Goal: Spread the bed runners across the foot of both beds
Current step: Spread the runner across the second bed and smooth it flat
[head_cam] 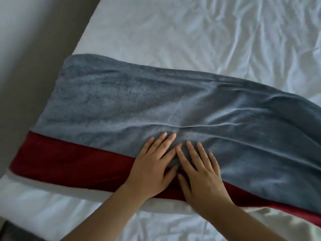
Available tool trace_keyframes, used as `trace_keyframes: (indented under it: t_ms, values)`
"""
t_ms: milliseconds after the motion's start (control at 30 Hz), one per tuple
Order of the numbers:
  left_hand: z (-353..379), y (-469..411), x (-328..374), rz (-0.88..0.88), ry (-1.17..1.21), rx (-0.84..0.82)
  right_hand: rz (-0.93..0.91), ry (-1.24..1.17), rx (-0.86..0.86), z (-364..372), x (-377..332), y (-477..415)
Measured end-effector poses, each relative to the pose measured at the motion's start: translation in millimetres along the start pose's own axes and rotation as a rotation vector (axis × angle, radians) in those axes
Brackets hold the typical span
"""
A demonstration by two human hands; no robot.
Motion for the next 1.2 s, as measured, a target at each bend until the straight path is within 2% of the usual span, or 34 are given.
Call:
trace_keyframes:
  t_ms: [167,333,500,633,833,1200]
  values:
    - [-4.2,53.4,-0.5,-0.046,0.001,0.038,-0.008,-0.052,0.018,12.8,-36.7,26.3]
    - [-5.8,118.0,7.0,-0.037,0.041,0.116,-0.082,-0.101,0.134,24.4,-51.4,68.9]
    - [-4.0,160.4,8.1,0.010,-0.009,0.182,-0.106,0.012,0.174,32.8,-43.3,90.9]
    - [-2.4,164.4,5.5,-0.014,0.011,0.211,-0.082,0.008,0.170,36.0,-46.3,98.9]
    - [-6.3,152.7,5.8,-0.079,0.122,0.121,0.025,-0.079,0.139,42.6,-56.2,101.7]
    - [3.3,155.2,15.2,-0.007,0.043,0.215,0.019,0.059,0.218,51.6,-70.5,95.9]
Point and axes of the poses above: each hand's wrist, its own y-axis away from the middle knuckle, its own z-axis out of the palm, x = y × z, the point moved 2 cm from there along -y, towards the middle knuckle, and after that the axes turned 13 degrees about z, right-handed, at the moved point
